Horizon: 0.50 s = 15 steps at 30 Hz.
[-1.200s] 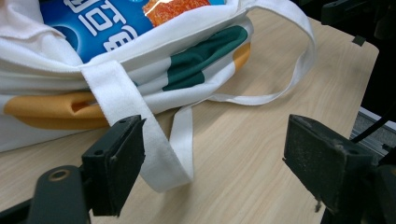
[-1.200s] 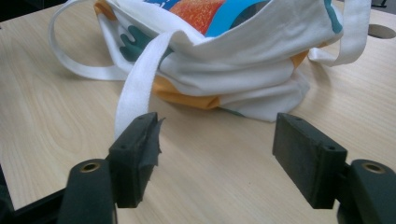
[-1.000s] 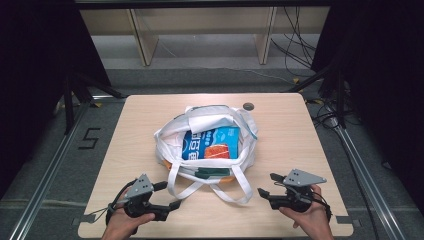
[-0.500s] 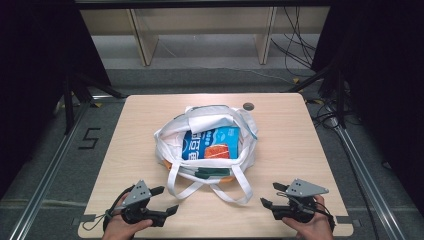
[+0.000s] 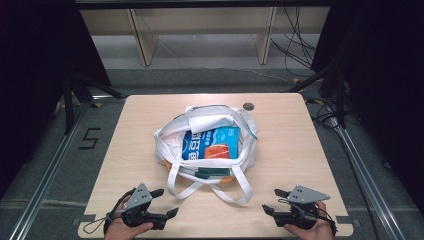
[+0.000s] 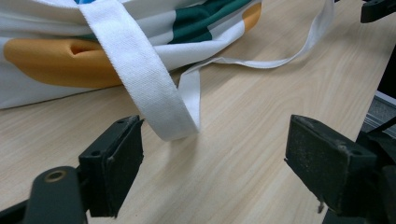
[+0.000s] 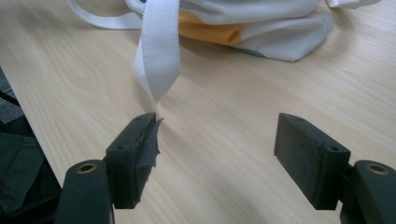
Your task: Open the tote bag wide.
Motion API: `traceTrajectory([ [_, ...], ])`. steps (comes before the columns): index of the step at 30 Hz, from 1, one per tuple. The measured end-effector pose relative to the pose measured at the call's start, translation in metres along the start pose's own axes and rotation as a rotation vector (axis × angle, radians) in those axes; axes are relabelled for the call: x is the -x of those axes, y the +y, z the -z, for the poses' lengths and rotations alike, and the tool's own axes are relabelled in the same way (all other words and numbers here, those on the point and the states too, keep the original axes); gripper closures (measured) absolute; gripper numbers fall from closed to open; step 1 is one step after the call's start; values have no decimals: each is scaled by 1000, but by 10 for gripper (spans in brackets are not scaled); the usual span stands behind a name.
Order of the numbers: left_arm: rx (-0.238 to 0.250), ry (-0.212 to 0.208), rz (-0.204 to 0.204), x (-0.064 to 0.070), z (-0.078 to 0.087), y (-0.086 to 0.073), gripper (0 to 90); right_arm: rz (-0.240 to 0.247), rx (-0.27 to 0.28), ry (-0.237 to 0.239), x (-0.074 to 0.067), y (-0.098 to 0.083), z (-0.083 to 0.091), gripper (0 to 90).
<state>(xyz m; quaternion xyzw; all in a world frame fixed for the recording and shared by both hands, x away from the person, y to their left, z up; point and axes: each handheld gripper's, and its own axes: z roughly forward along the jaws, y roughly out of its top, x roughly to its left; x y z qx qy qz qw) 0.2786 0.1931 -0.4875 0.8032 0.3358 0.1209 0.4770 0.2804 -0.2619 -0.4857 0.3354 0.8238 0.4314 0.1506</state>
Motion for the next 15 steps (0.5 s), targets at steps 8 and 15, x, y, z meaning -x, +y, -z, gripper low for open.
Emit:
traceTrajectory([
  [8, -26, 16, 0, 0, 0, 0, 187, -3, -11, 1, 0, -1, 0, 314],
  [15, -8, 6, 4, -1, -1, -1, 187, -3, -8, -6, 0, -1, -1, 314],
])
